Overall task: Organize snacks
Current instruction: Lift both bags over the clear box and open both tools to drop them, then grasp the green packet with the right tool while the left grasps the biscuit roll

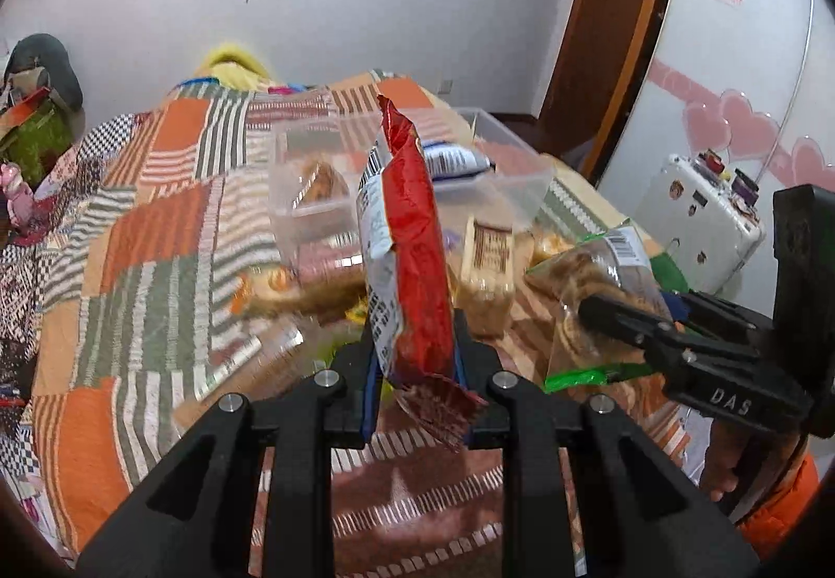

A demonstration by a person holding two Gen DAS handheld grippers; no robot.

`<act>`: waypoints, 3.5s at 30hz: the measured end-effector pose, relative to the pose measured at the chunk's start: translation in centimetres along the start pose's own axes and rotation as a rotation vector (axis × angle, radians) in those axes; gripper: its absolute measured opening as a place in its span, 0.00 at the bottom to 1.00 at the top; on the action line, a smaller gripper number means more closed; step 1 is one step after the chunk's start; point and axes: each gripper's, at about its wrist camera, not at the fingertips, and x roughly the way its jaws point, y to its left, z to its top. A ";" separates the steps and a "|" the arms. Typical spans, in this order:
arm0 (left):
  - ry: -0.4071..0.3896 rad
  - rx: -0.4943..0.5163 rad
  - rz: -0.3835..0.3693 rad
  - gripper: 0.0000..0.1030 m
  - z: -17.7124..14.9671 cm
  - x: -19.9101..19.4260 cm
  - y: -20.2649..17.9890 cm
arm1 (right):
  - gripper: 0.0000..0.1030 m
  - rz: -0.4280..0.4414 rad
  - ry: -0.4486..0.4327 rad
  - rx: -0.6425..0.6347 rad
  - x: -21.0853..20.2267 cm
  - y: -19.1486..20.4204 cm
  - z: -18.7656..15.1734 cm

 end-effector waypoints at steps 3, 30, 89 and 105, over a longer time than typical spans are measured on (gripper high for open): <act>-0.026 0.012 0.014 0.21 1.1 -0.2 0.1 | 0.42 -0.010 -0.035 -0.017 0.0 0.3 1.5; -0.066 0.038 0.041 0.22 10.6 7.6 2.6 | 0.42 -0.111 -0.137 -0.075 5.2 -0.6 10.5; 0.174 0.008 0.107 0.65 -0.7 4.8 10.7 | 0.70 -0.234 0.044 -0.024 1.7 -4.4 3.7; 0.257 -0.066 0.076 0.64 -4.0 8.9 10.7 | 0.76 -0.286 0.047 0.069 -1.2 -7.4 0.5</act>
